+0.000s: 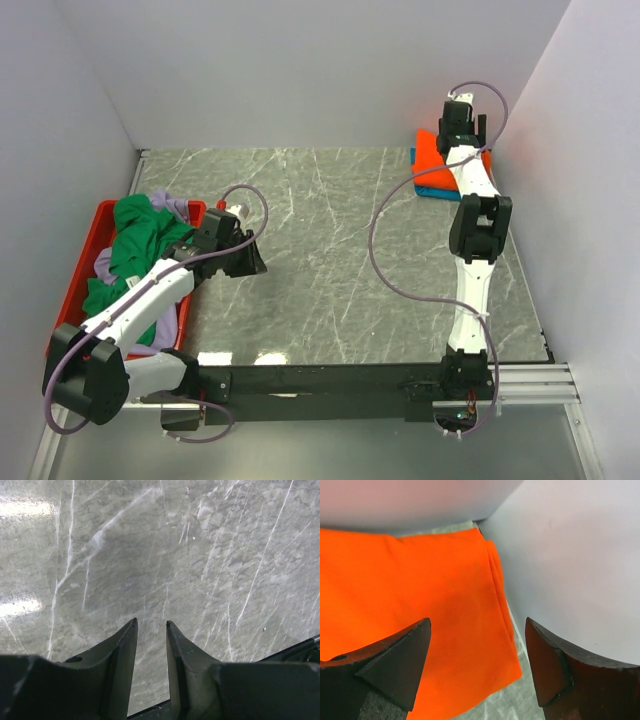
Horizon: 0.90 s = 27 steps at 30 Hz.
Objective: Fold and stack the t-shirts
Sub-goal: Neatly place the folded tshirt to the corner
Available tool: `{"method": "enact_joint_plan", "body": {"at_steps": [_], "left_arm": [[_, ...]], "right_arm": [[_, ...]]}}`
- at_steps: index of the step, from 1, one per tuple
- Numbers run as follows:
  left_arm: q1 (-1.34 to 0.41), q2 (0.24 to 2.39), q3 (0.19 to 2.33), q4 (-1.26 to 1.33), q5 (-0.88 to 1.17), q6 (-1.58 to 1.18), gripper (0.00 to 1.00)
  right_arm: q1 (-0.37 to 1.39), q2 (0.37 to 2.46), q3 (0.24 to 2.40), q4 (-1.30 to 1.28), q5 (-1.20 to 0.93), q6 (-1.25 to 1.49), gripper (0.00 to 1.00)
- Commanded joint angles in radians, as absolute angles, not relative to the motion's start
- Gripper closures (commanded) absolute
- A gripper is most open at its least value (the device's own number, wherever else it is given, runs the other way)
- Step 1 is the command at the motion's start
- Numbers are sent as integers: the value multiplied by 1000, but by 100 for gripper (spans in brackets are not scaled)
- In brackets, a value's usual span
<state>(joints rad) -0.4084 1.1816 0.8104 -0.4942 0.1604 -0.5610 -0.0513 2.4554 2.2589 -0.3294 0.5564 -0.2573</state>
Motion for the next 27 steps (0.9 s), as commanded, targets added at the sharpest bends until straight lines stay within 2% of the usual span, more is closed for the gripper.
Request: {"method": "enact_joint_plan", "body": {"at_steps": [1,4,10,27], "left_arm": [[-413,1152,824,-476,161,-541,64],[-413,1135,825,-479,155,-541,63],[-410,1094,834,-486,129,-541,60],[-361,1020,845,-497,60,-535,59]], "right_arm": [[-9,2350,2307,-328,564,-197,18],[35,2303,2290,-373,561,-163,18],[124,2139,2123,-436,560,-5,18],[452,1320,1102,-316,282,435,17]]}}
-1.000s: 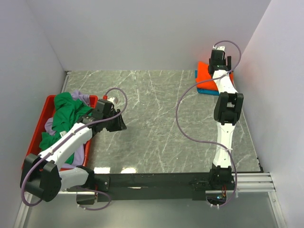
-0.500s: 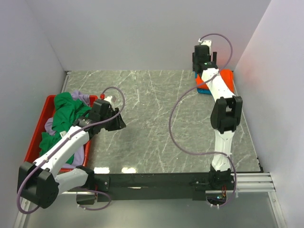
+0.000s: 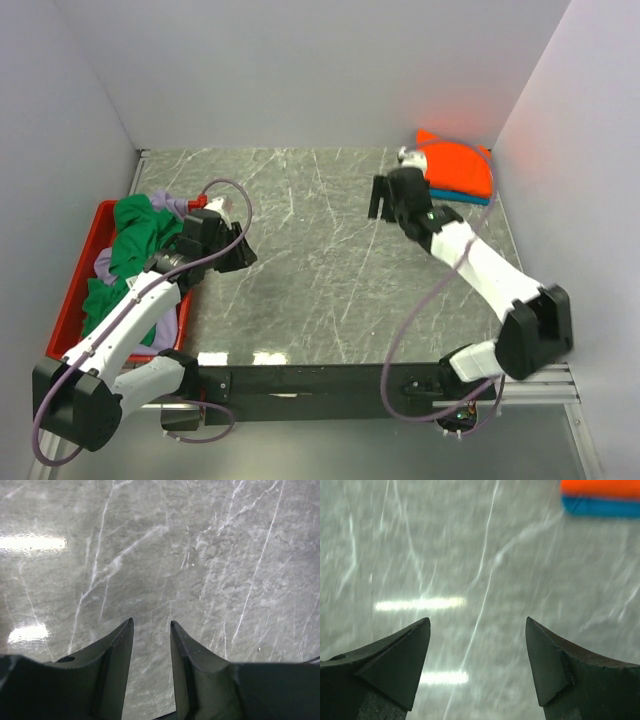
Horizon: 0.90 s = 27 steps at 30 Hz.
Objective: Fold and stack the t-shirts
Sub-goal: Neatly place the folded tshirt to the corner, then reset both grippers
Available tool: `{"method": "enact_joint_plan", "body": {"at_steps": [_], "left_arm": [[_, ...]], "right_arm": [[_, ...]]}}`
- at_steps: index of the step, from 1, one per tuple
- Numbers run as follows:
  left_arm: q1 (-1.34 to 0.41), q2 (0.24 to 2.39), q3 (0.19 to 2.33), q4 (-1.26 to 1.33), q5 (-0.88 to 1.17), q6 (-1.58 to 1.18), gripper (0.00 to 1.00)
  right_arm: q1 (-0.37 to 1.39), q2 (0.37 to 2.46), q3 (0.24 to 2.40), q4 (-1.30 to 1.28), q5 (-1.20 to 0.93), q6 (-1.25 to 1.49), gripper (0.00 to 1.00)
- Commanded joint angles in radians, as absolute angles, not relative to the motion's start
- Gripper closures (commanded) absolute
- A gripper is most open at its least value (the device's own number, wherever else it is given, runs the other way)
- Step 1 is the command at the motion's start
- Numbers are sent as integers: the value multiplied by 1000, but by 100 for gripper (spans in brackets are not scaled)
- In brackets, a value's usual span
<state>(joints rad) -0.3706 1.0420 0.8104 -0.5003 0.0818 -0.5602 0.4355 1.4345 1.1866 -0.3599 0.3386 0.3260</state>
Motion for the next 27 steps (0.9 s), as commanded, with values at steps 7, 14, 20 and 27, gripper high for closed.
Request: {"method": "enact_joint_plan", "body": {"at_steps": [7,14,20,27], "left_arm": [[-353,988,838,-497,55,-537,58],[-348,945,830,-469,67,-545,57],[-350,959,828,-477,64,-534,57],[-348,959,825,-469,71,-529,56]], "right_arm": [[471,1022,801,-304,120,491,16],[471,841,735,-380,98,485,15],[471,796,735,-416,103,469,14],[471,792,726,-426,69,482,14]]}}
